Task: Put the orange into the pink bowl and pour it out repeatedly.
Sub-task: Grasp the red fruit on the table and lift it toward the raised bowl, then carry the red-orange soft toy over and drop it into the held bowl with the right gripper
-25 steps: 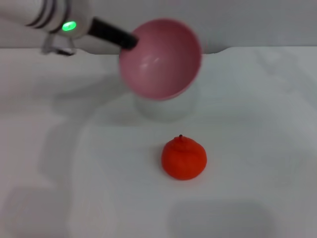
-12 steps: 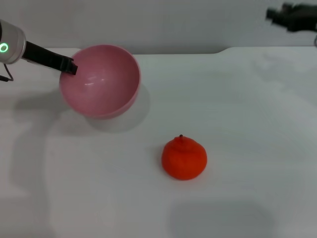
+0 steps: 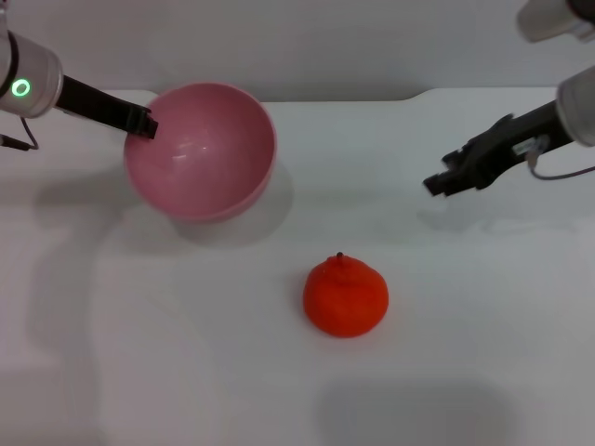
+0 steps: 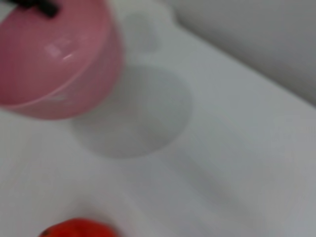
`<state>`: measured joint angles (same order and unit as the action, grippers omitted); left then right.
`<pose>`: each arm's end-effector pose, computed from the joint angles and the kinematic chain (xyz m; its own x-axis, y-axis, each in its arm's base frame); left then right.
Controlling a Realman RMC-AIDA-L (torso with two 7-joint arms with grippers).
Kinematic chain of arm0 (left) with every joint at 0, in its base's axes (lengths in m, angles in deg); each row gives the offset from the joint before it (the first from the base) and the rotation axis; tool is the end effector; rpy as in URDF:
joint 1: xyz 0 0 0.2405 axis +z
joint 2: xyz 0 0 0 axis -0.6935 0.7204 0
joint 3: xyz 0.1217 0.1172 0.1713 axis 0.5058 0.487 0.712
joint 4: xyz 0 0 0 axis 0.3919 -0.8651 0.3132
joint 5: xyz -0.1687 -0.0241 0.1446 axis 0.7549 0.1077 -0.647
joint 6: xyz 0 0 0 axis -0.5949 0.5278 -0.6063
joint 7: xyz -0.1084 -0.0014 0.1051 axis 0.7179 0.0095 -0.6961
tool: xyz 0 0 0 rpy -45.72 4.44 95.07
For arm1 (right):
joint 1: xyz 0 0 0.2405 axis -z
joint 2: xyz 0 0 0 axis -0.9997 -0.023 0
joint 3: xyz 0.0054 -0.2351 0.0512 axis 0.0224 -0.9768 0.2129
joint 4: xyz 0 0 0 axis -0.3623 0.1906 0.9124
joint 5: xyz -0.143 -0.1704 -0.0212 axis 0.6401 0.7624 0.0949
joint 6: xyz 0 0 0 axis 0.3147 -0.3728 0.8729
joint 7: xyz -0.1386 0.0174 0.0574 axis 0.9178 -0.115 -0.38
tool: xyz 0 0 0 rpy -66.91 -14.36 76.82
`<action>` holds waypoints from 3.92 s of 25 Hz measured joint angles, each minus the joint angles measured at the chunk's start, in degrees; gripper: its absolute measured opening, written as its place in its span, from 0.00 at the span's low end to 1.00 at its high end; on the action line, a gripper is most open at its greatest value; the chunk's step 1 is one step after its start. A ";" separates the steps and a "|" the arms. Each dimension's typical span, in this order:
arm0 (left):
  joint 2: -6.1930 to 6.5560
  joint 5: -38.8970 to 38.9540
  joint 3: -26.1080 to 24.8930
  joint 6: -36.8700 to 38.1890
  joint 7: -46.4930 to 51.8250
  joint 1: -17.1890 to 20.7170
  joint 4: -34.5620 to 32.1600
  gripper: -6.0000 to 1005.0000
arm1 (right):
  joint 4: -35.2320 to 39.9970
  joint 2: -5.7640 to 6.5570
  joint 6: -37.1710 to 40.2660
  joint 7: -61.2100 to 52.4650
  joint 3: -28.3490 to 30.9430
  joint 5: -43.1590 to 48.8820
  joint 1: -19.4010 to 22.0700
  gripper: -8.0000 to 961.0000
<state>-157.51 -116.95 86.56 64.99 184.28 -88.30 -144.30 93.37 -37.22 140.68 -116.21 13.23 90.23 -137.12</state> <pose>-0.2009 0.4452 0.0572 0.6308 0.7536 0.1849 0.7128 -0.4686 -0.5218 0.1880 0.4292 0.0213 0.8424 -0.5384 0.0223 -0.4961 -0.7910 -0.3581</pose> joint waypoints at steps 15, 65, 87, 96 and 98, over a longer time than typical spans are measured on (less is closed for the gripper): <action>-1.35 -0.38 0.13 -0.74 0.69 0.32 0.31 0.05 | 7.06 -4.03 6.59 1.75 -6.88 -2.47 -0.71 0.61; -1.51 -0.50 0.75 1.23 -0.83 0.18 -0.88 0.05 | 6.13 -3.72 -3.60 -8.80 -32.73 -12.35 4.77 0.54; -1.51 -0.54 0.75 1.37 -0.86 -1.16 -0.88 0.05 | 24.01 -3.73 1.30 -8.86 -10.18 -9.48 11.16 0.13; -2.84 -0.55 1.77 1.73 -0.86 -1.48 -0.86 0.05 | 42.78 -4.47 1.02 -4.56 -1.77 -26.34 19.60 0.10; -3.39 -0.55 2.26 1.81 -0.86 -1.63 -0.86 0.05 | 44.22 -4.50 0.91 -2.66 -1.70 -30.03 20.51 0.10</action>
<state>-160.90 -117.50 88.82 66.80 183.41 -89.94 -145.16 137.59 -41.73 141.59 -118.87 11.53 60.20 -116.62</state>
